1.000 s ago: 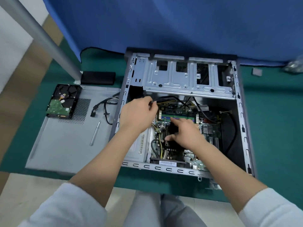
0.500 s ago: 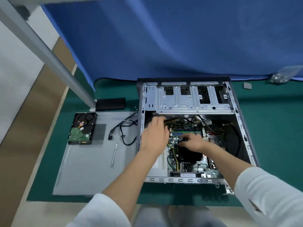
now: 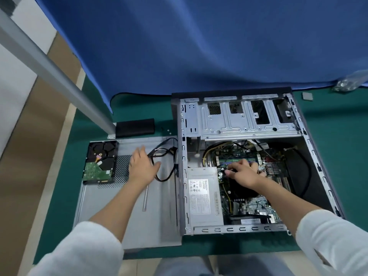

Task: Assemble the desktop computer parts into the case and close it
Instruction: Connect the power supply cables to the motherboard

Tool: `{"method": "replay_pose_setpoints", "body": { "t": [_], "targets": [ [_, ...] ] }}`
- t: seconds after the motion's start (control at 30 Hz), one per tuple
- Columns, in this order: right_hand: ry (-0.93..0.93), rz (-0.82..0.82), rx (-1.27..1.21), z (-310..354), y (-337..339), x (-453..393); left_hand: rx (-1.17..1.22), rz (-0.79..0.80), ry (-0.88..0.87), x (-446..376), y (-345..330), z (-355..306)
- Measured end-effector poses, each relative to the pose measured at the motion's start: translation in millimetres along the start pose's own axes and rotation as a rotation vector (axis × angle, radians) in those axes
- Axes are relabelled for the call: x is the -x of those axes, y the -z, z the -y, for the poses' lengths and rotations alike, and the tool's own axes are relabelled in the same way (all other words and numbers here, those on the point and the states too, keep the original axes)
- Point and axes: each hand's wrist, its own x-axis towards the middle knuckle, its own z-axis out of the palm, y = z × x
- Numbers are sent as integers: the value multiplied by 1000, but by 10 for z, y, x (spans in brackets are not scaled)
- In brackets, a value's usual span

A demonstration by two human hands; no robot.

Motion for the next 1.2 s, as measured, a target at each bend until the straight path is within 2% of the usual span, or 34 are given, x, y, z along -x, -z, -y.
{"method": "replay_pose_setpoints", "body": {
  "t": [0.13, 0.23, 0.33, 0.57, 0.83, 1.03, 1.13, 1.2],
  "targets": [
    [9, -19, -25, -18, -11, -12, 29, 19, 142, -203, -111, -38],
    [10, -16, -48, -23, -7, -3, 23, 19, 189, -271, -178, 10],
    [16, -17, -55, -24, 5, -9, 161, 56, 162, -302, -204, 33],
    [41, -42, -45, -11, -5, 23, 501, -293, 44, -18, 87, -23],
    [99, -108, -13, 38, 112, 238, 936, -369, 36, 479, 678, -240],
    [239, -144, -371, 260, 487, 665, 933, -234, -125, 908, 814, -790],
    [392, 60, -812, 390, 723, 938, 852, -172, -198, 1077, 645, -1190],
    [450, 155, -1004, 385, 853, 1055, 842, -140, -223, 1162, 495, -1435]
  ]
}}
